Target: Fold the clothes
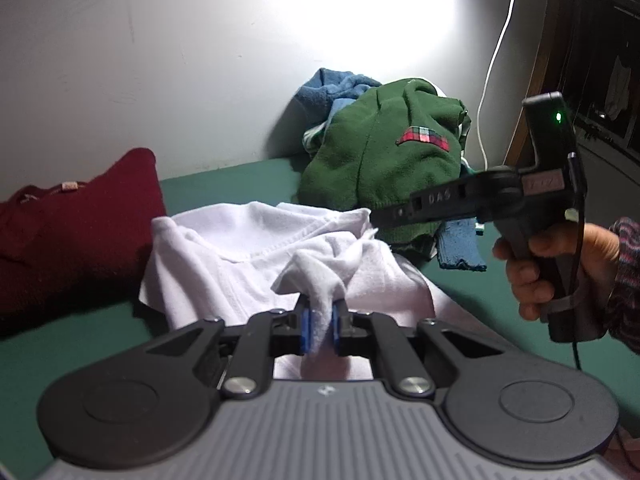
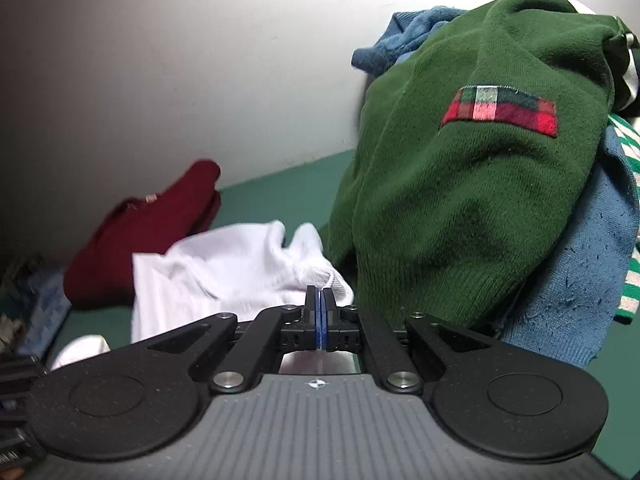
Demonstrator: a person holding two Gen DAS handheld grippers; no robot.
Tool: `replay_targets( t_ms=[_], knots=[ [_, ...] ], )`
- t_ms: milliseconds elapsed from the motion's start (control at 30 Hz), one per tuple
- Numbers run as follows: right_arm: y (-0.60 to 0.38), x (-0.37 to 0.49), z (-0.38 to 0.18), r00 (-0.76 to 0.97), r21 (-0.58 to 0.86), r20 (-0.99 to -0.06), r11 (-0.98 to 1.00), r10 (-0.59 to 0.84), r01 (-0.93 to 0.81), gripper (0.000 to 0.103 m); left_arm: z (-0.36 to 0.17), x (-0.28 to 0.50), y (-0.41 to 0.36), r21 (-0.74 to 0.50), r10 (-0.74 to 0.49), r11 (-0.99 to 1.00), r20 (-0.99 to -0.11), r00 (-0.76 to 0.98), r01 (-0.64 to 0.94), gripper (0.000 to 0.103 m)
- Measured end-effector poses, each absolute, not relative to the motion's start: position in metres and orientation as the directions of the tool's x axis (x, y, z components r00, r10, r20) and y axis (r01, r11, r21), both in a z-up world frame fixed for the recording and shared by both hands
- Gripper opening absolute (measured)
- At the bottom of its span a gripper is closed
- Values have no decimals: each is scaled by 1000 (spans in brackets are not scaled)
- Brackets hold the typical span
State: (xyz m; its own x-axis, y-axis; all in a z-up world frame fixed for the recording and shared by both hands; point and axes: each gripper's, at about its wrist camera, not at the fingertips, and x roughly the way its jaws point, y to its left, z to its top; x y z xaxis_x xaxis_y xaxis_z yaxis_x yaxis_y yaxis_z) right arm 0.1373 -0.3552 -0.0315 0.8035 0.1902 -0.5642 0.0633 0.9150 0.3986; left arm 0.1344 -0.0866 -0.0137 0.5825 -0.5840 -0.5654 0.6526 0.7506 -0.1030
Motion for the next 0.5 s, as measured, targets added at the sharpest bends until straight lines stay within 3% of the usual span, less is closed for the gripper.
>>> replay_targets(
  t_ms=[133, 267, 367, 467, 500],
  knots=[
    [-361, 147, -33, 825, 512, -514, 855, 234, 77, 1, -12, 129, -84, -38, -540, 771, -566, 622, 635, 6],
    [-354, 163, -48, 812, 534, -530, 840, 245, 95, 1, -34, 138, -84, -37, -485, 793, -644, 592, 608, 10],
    [-342, 159, -46, 804, 458, -550, 887, 228, 61, 11, -53, 145, -85, -23, -438, 802, -702, 562, 597, 15],
    [-339, 152, -40, 806, 441, -548, 896, 224, 51, 36, -54, 145, -77, -84, -477, 800, -690, 544, 594, 18],
    [-339, 155, -41, 803, 435, -554, 899, 219, 55, 42, -53, 145, -74, -108, -494, 798, -681, 540, 593, 29]
  ],
)
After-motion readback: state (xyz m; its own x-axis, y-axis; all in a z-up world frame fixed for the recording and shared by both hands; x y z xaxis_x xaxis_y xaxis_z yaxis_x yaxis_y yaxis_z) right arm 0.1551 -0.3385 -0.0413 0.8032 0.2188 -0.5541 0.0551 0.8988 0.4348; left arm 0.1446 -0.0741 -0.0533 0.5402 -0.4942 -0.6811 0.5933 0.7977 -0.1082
